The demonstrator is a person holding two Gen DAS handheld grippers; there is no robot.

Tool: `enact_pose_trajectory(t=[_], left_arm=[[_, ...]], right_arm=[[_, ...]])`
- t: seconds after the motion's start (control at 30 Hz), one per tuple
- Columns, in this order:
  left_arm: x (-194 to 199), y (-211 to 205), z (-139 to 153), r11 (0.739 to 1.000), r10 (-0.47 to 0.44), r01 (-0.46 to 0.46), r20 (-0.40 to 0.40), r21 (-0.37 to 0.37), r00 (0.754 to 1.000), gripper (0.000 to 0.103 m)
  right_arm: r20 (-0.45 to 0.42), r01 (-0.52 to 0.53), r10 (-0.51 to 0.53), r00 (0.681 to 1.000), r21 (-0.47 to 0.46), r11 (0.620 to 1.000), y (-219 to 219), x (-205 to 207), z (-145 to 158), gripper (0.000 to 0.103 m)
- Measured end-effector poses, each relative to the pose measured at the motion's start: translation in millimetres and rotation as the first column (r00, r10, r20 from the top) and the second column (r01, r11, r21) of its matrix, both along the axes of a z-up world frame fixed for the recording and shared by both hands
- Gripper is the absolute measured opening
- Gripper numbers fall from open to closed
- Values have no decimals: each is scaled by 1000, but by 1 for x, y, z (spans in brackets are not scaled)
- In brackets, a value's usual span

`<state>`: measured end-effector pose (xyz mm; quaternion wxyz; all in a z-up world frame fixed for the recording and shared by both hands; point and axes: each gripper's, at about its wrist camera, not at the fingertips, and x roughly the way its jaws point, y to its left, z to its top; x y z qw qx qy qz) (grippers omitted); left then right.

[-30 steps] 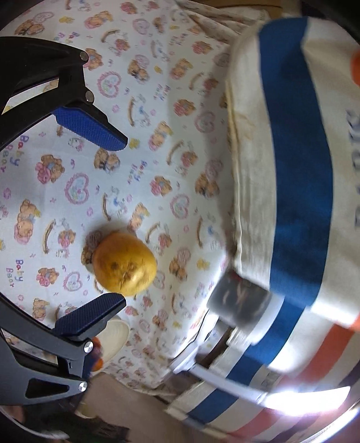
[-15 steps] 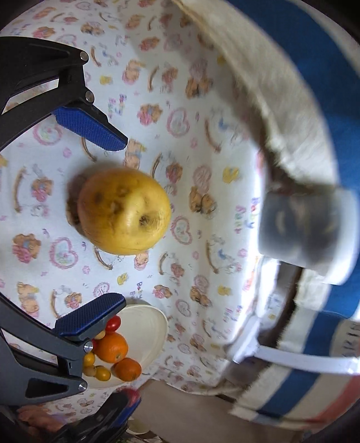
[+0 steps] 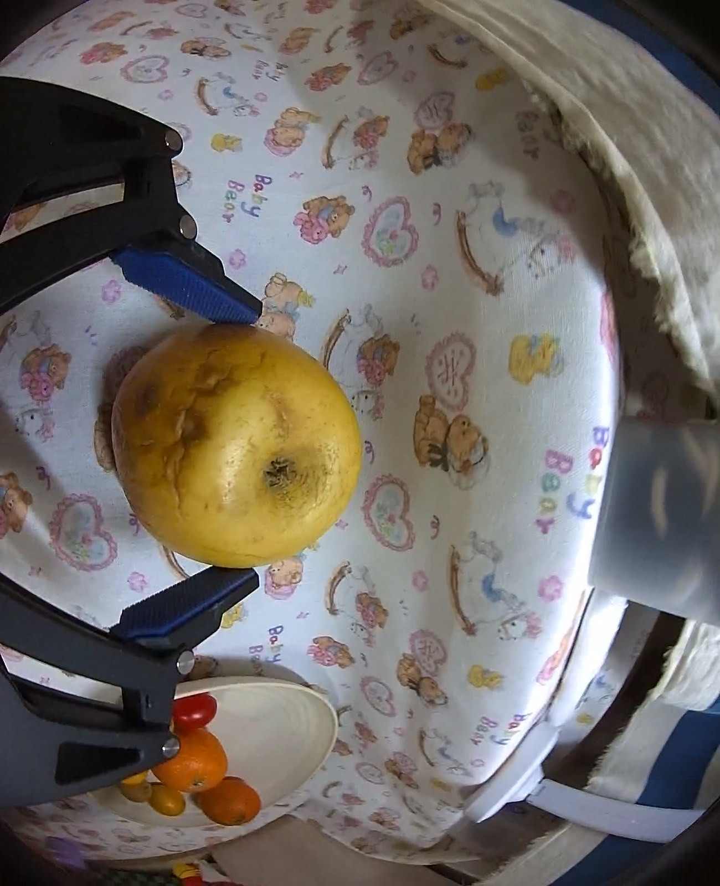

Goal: Organize fruits
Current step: 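Carry the yellow pear and red fruit over the cream plate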

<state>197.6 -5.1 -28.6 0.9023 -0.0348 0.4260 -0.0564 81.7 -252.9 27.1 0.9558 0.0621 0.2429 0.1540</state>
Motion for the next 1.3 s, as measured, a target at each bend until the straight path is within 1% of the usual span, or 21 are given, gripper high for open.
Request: enact_pose_trajectory(t=[0.07, 0.13, 0.2, 0.3, 0.37, 0.43, 0.5, 0.57, 0.67, 0.73, 0.8, 0.87, 0.97, 1.1, 1.2, 1.3], left_arm=[[-12, 0, 8, 1000, 5, -5, 61, -4, 998, 85], [-22, -5, 21, 1000, -18, 17, 111, 14, 994, 86], [-27, -14, 38, 999, -41, 37, 121, 33, 992, 85], [-33, -28, 64, 997, -71, 72, 144, -3, 987, 85], [-40, -45, 80, 994, -107, 108, 172, 0, 979, 85], [-43, -64, 89, 989, -145, 148, 184, -2, 972, 85], [-42, -82, 92, 983, -174, 181, 180, -26, 968, 85], [-38, -103, 89, 975, -206, 217, 169, -53, 964, 86], [-28, -136, 76, 964, -236, 252, 153, -89, 960, 85], [-22, -150, 68, 959, -252, 267, 144, -100, 957, 85], [-16, -161, 58, 957, -267, 279, 134, -81, 954, 85], [-8, -174, 48, 954, -291, 297, 115, -39, 950, 85], [3, -184, 35, 952, -300, 304, 88, -29, 950, 85], [14, -190, 22, 953, -295, 299, 67, -55, 953, 85], [16, -194, 14, 948, -313, 315, 47, -51, 949, 86], [18, -199, 6, 943, -327, 328, 14, -51, 945, 86]], right_arm=[[10, 12, -12, 1000, 5, 1000, -4, -1, 3, 28], [19, 23, -24, 1000, 22, 999, -10, -3, 7, 28], [24, 41, -42, 999, 40, 998, -18, -3, 11, 28], [33, 72, -75, 997, 65, 995, -31, -4, 16, 28], [40, 95, -98, 994, 71, 993, -39, -5, 20, 28], [47, 121, -124, 991, 64, 991, -46, -6, 24, 28], [46, 138, -143, 989, 83, 987, -55, -7, 25, 28], [41, 152, -157, 987, 95, 984, -62, -6, 26, 28], [37, 188, -192, 981, 100, 977, -73, -5, 26, 28], [35, 221, -225, 974, 97, 970, -81, -3, 24, 28], [18, 241, -244, 970, 104, 965, -88, 2, 21, 28], [-4, 246, -248, 969, 118, 962, -92, 5, 16, 28], [-48, 250, -246, 968, 138, 958, -95, 11, 9, 28], [-51, 269, -265, 963, 122, 955, -97, 12, 8, 28], [-60, 277, -271, 961, 127, 952, -101, 13, 8, 28], [-61, 288, -283, 957, 105, 952, -99, 14, 6, 28]])
